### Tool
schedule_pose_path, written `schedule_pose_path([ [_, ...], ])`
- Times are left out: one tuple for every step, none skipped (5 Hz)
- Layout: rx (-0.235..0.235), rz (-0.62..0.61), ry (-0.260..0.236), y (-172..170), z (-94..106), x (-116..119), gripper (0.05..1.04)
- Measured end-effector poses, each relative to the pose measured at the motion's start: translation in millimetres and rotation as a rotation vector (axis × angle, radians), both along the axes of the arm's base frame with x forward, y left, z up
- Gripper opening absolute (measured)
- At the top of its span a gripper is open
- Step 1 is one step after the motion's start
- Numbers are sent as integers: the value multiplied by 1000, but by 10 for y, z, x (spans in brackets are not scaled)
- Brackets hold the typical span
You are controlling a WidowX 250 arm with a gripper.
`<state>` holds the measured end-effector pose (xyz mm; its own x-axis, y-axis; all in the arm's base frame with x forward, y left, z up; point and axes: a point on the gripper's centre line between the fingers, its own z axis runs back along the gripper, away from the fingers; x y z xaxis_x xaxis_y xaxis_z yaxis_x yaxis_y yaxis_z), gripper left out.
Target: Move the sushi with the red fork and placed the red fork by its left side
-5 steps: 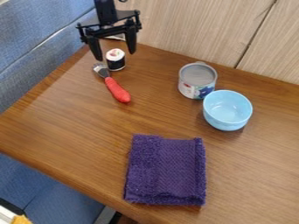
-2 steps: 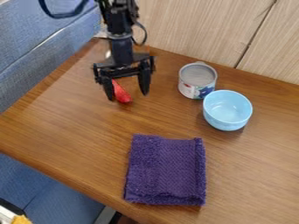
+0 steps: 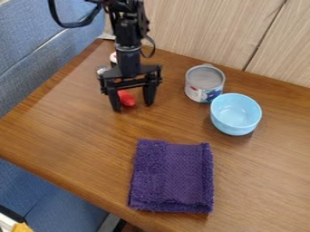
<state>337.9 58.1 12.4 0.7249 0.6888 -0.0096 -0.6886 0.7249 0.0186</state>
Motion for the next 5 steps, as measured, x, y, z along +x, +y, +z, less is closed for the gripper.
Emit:
schedule_pose_path([
  [20, 0, -8, 45, 2, 55, 947],
  [39, 3, -24, 81, 7, 87, 663],
  [41, 17, -33, 95, 4, 97, 463],
  [40, 14, -24, 95, -4, 67, 458],
  [6, -2, 36, 74, 16, -33, 458],
])
